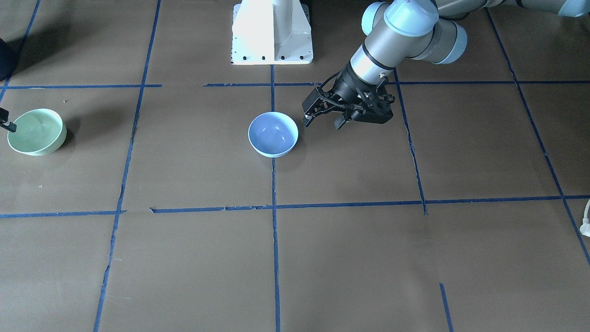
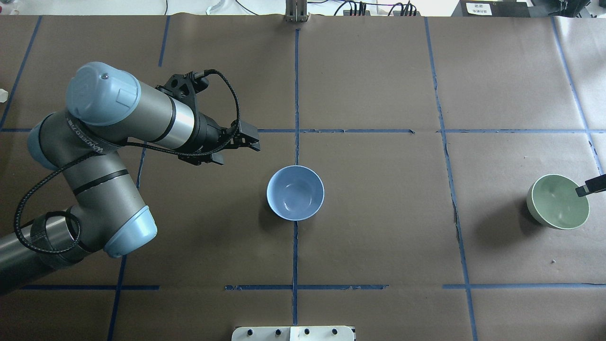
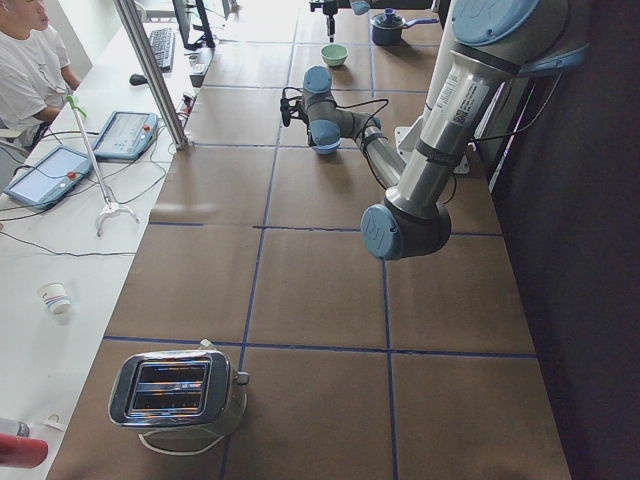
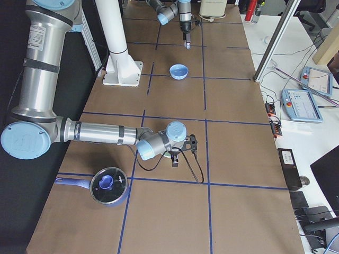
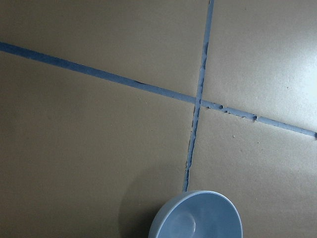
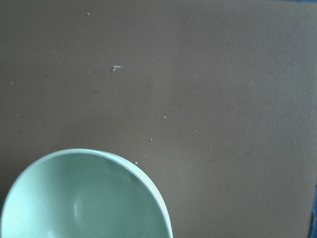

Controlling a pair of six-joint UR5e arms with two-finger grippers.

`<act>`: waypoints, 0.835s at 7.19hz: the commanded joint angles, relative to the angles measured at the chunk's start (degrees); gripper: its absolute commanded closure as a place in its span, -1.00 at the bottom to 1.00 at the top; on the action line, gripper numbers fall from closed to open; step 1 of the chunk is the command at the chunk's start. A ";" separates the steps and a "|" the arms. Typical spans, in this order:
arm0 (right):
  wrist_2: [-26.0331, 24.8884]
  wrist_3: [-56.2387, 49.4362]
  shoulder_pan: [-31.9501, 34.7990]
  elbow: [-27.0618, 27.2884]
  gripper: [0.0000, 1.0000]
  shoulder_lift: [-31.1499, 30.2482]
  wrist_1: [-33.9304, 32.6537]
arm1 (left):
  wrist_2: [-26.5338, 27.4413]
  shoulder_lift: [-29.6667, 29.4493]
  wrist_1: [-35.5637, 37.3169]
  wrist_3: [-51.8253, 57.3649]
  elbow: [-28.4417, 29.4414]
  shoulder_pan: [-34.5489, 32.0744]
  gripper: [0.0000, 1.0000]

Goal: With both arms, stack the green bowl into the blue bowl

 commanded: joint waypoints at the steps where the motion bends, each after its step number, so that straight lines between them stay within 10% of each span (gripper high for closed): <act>1: -0.31 6.20 -4.82 -4.43 -0.98 0.70 6.91 | 0.01 0.05 0.02 -0.07 -0.07 0.01 -0.91; 2: -0.92 6.22 -6.06 -5.67 -0.98 0.79 7.10 | 0.01 0.05 0.02 -0.07 -0.15 -0.07 -0.91; 4: -0.92 10.58 -6.16 -5.16 0.49 0.88 8.84 | 0.10 0.05 0.02 -0.07 -0.16 0.01 -0.91; 6: -0.31 13.60 -5.99 -5.06 1.00 0.54 12.71 | 0.10 0.05 0.02 -0.16 -0.42 -0.07 -0.91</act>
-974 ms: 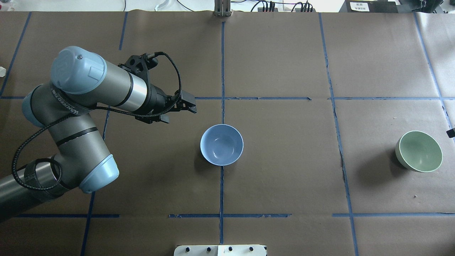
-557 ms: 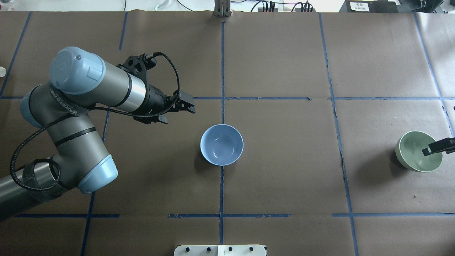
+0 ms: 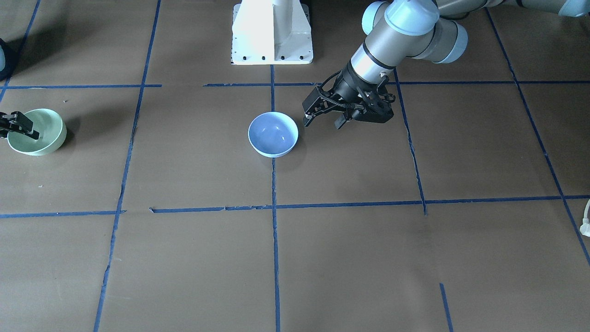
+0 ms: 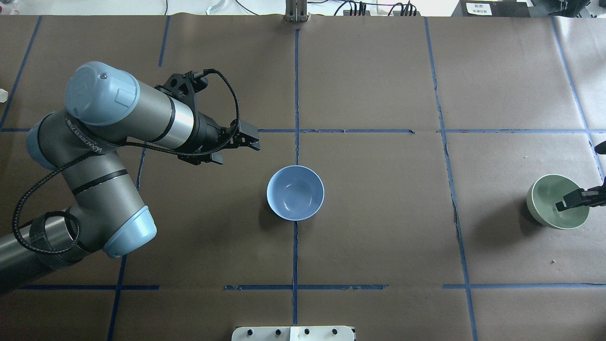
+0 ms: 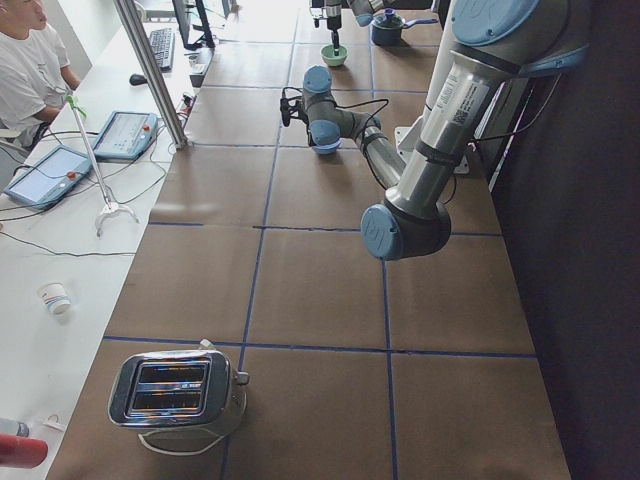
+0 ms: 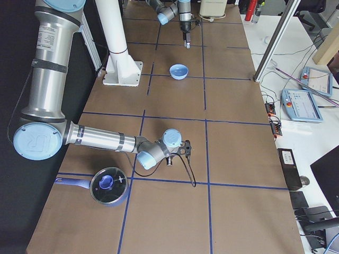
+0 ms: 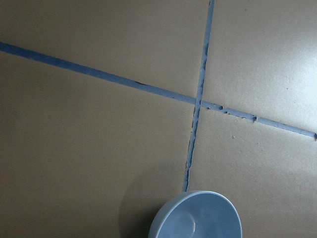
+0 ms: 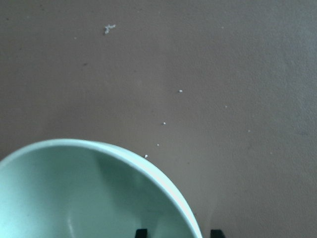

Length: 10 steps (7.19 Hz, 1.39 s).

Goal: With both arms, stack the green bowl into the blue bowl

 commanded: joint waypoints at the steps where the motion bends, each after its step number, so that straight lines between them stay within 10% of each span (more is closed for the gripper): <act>1: 1.31 1.46 0.14 3.93 1.00 -0.41 1.94 | 0.00 0.00 0.00 0.06 -0.24 -0.03 -0.91; 5: -0.94 35.00 -9.29 17.85 1.00 12.62 1.50 | -0.52 0.09 0.00 -0.03 -4.99 -3.45 -0.91; 10: -31.33 54.11 -33.93 15.49 0.99 38.68 -17.99 | -0.35 0.26 -0.44 0.32 -4.20 -3.28 -0.91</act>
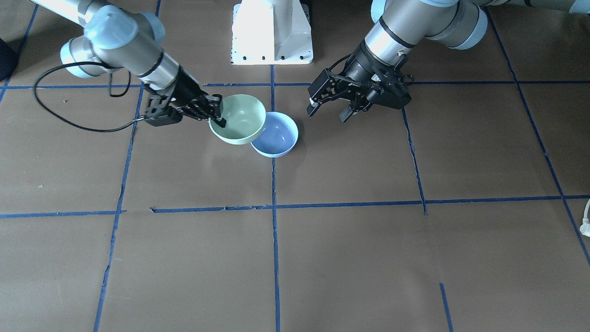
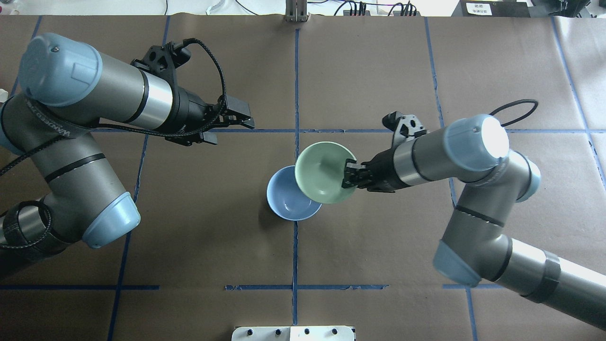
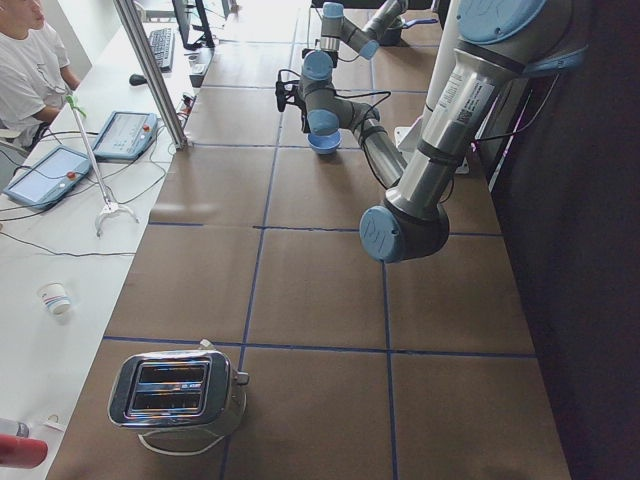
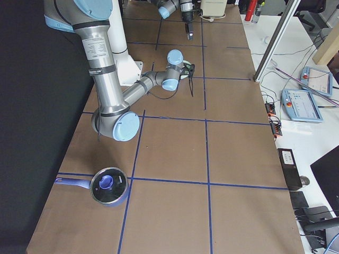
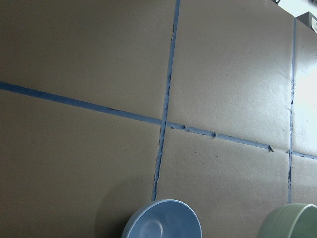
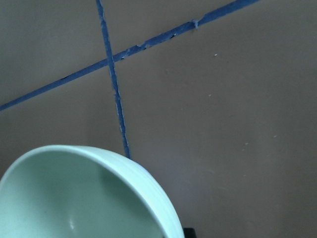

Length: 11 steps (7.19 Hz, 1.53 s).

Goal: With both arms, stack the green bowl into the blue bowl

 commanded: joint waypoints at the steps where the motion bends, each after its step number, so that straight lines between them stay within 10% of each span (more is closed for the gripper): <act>1: -5.95 1.57 -4.09 -1.33 0.99 4.78 -4.64 | 0.00 0.10 -0.40 0.16 0.60 0.01 -0.91; 10: -5.96 2.36 -4.09 -5.29 0.94 7.50 -4.38 | 0.00 0.62 -0.58 0.07 0.25 0.10 -0.91; 11: -5.35 1.58 -4.01 -5.38 0.19 6.81 -4.21 | 0.00 0.71 -0.58 0.07 0.25 0.10 -0.91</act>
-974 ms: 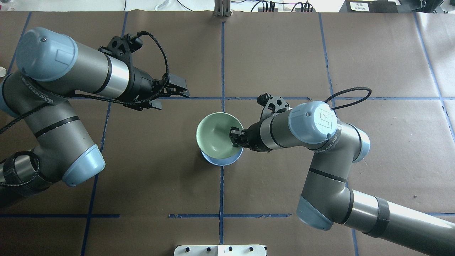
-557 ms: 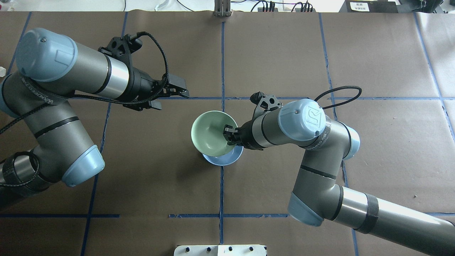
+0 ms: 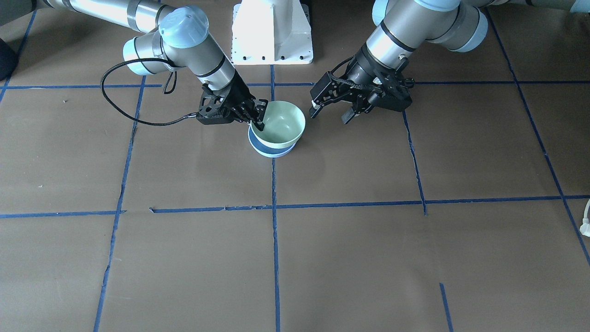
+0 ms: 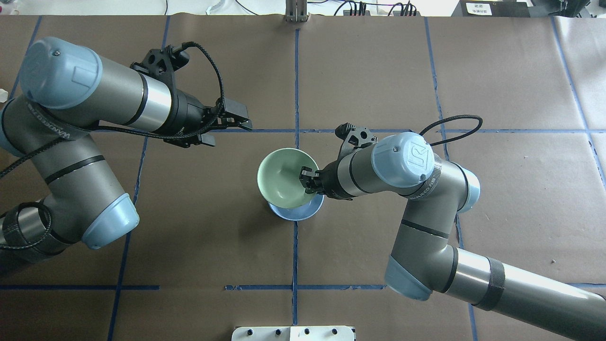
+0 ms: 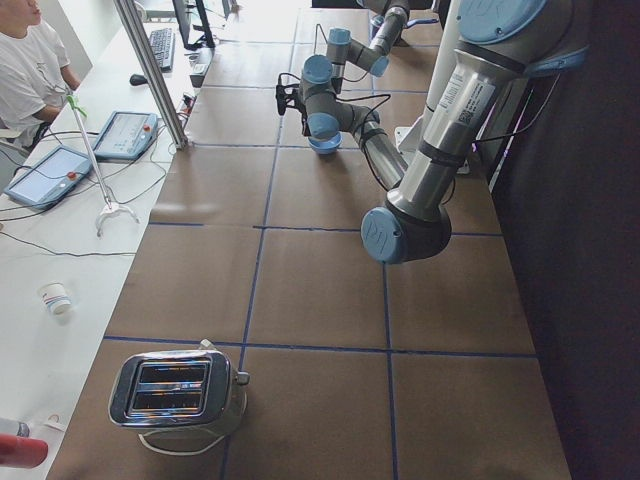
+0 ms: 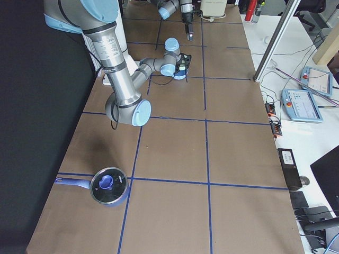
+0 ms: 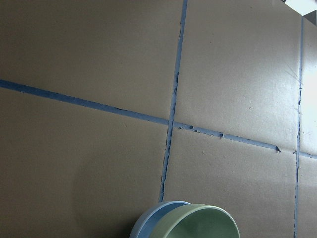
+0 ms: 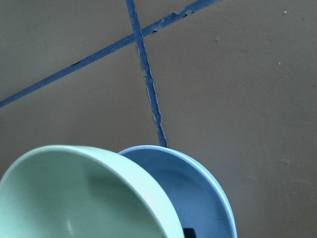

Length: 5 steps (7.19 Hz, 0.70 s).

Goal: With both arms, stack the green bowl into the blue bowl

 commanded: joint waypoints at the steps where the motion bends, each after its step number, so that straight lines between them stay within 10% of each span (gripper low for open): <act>1: -0.06 -0.60 -0.57 0.26 -0.99 -2.28 0.25 | 0.00 0.06 0.00 -0.09 0.04 0.00 -0.91; 5: 6.83 -0.77 6.50 11.31 -1.00 -15.51 0.16 | 0.00 0.41 0.09 0.08 -0.57 -0.17 -0.91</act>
